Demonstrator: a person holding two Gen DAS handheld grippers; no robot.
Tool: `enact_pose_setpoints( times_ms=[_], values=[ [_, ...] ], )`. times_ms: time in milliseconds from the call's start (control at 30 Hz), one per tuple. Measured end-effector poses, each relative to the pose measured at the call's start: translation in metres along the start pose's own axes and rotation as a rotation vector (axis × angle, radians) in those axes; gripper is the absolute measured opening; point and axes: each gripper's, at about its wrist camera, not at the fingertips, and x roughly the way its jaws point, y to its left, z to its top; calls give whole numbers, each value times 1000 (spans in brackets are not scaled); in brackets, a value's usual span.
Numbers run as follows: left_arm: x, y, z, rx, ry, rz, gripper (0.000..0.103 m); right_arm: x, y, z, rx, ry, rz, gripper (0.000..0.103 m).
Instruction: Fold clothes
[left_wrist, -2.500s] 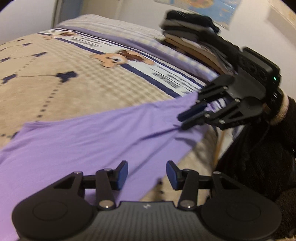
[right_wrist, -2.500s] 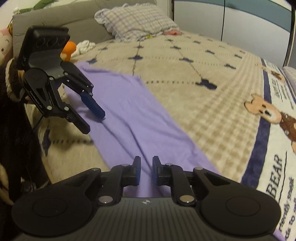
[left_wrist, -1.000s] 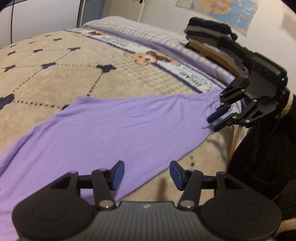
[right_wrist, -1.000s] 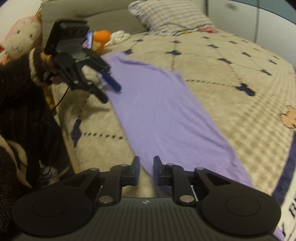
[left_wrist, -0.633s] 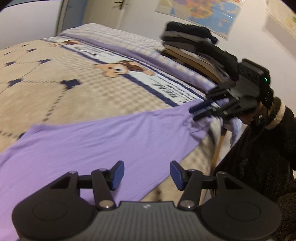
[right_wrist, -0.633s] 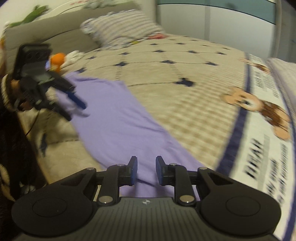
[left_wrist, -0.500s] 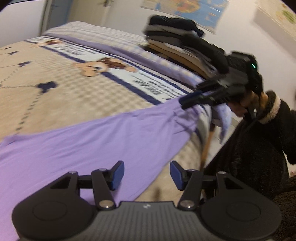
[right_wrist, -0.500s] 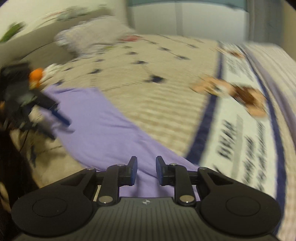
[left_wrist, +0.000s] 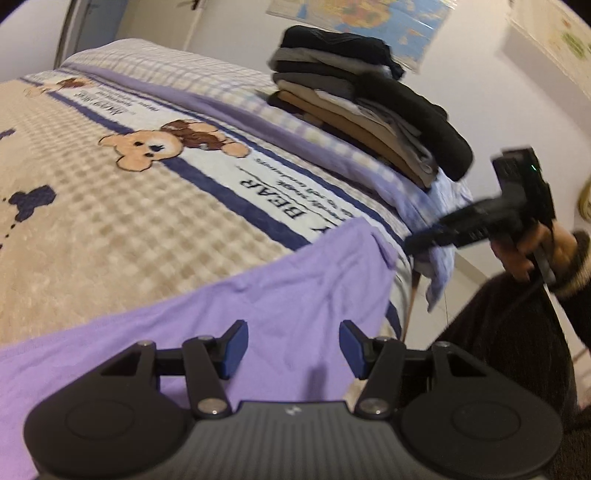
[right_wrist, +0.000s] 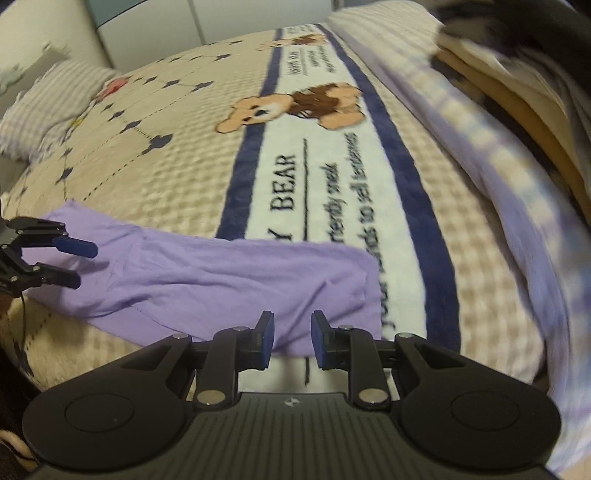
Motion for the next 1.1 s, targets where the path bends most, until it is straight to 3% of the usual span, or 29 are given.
enact_pose_setpoints(
  times_ms=[200, 333, 433, 567, 733, 933, 1000, 1100],
  values=[
    [8, 4, -4, -8, 35, 32, 56, 15, -6, -1, 121, -14, 33, 26],
    [8, 4, -6, 4, 41, 42, 56, 29, -3, 1, 124, 1, -33, 29],
    [7, 5, -7, 3, 42, 45, 56, 32, -1, 0, 95, -7, -98, 5],
    [6, 5, -7, 1, 37, 50, 56, 15, -10, 0, 111, -54, -108, 2],
    [6, 7, -6, -7, 35, 53, 56, -3, -17, 3, 113, -92, -117, 2],
    [10, 2, -9, 12, 66, 54, 56, 19, -17, -8, 81, 53, -159, 5],
    [10, 0, -10, 20, 68, 55, 56, 18, -20, -11, 90, 57, -177, 5],
    [9, 0, -10, 23, 66, 54, 56, 8, -26, -8, 109, 17, -183, 22]
  ],
)
